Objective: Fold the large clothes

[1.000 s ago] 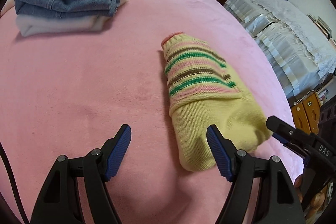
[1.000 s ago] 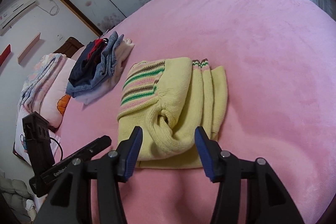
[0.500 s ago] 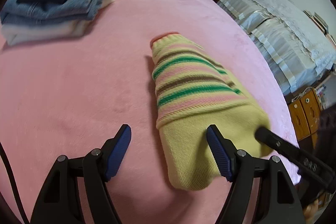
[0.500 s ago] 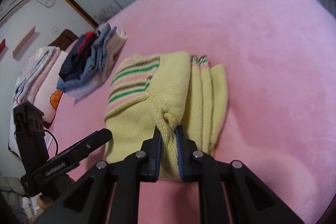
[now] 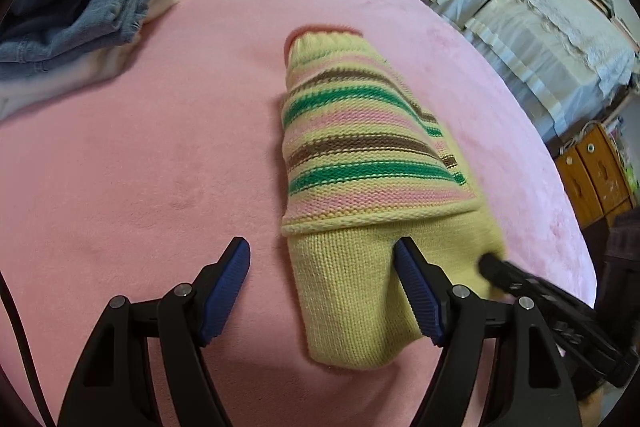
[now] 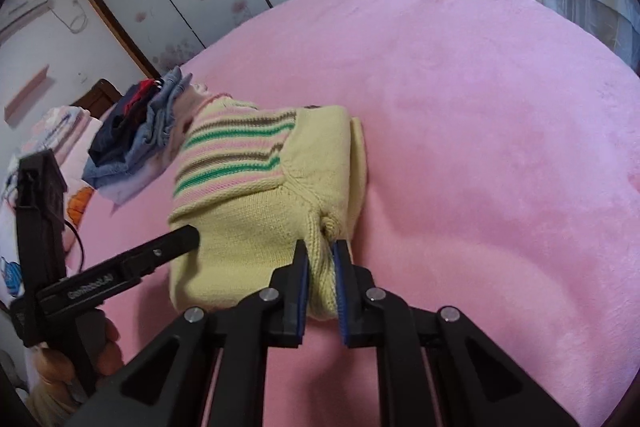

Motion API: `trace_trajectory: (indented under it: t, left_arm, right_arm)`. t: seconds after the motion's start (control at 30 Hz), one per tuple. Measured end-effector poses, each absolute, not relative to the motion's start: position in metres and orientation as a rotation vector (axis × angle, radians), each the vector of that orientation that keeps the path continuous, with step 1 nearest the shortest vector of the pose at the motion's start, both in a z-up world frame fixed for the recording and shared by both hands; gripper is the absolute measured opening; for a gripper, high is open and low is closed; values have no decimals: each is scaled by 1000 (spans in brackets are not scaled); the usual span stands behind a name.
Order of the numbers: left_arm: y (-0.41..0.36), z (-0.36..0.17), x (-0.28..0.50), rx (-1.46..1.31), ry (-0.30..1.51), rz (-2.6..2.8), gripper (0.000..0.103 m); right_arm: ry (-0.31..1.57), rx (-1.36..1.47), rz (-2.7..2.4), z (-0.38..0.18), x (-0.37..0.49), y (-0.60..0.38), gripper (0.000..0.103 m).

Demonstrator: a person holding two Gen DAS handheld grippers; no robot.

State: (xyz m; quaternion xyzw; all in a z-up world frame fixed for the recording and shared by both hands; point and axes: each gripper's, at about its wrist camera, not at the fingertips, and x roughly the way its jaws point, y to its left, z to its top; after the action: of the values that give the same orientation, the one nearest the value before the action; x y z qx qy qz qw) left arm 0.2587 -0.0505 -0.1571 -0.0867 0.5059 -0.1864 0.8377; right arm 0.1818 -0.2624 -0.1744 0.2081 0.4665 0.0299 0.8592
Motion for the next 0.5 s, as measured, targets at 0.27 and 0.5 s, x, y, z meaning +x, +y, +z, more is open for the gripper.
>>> trace_trajectory:
  t: [0.27,0.5]
  left_arm:
    - [-53,-152,257,-153,1082,-415,74]
    - [-38,-116,259,-202,1007,-461,74]
  right_arm:
    - [1024,451,105,-167,192,-264,18]
    - [953,407,127,-127,195,-266,35]
